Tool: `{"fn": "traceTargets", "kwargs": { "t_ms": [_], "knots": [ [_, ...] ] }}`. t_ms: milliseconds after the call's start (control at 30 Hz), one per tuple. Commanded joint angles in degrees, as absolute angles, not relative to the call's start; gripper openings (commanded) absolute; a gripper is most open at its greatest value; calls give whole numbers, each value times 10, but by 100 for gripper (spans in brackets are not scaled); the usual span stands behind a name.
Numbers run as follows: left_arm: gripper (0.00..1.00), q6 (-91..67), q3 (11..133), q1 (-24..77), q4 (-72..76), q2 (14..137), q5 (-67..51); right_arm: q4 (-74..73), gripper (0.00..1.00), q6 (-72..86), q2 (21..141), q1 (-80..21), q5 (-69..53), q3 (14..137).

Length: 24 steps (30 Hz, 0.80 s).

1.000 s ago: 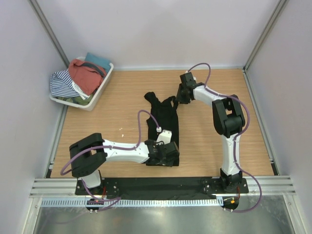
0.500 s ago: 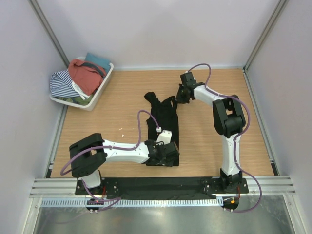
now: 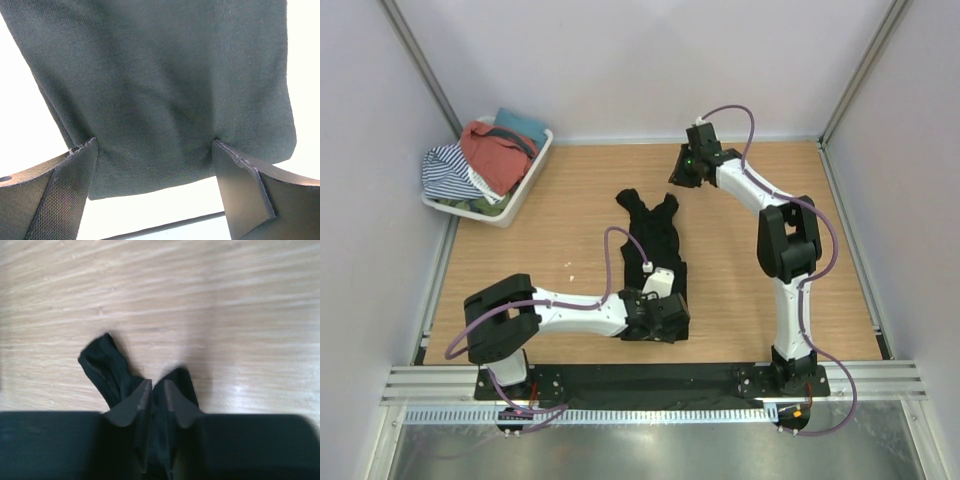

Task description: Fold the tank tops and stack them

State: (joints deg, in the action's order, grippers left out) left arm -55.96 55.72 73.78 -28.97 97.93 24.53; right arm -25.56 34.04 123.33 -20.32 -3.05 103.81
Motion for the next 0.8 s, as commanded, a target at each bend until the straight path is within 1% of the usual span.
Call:
{"fn": "traceTargets", "kwargs": {
  "t_ms": [0, 100, 233, 267, 300, 400, 467, 567, 700, 767],
  "knots": [
    [95, -568, 517, 759, -352, 1039, 161, -216, 30, 365, 1235, -199, -18, 1061],
    [95, -569, 516, 760, -352, 1035, 161, -182, 49, 374, 1220, -197, -25, 1033],
    [95, -570, 509, 760, -354, 1025, 162, -156, 54, 371, 1201, -184, -25, 1000],
    [95, -570, 507, 760, -354, 1020, 161, -156, 53, 368, 1198, -178, -26, 987],
    [95, -570, 507, 760, -355, 1018, 161, -156, 50, 360, 1194, -175, -28, 982],
    [95, -570, 504, 760, -354, 1010, 159, -179, 44, 342, 1187, -171, -30, 970],
    [95, -570, 502, 761, -354, 1006, 154, -192, 44, 335, 1183, -171, -42, 955],
    [95, -573, 492, 764, -351, 998, 151, -187, 47, 333, 1173, -171, -65, 919],
    [95, -575, 479, 764, -343, 986, 147, -132, 51, 357, 1156, -164, -120, 850],
    [95, -575, 475, 765, -341, 985, 144, -113, 50, 366, 1155, -163, -147, 830]
  ]
}}
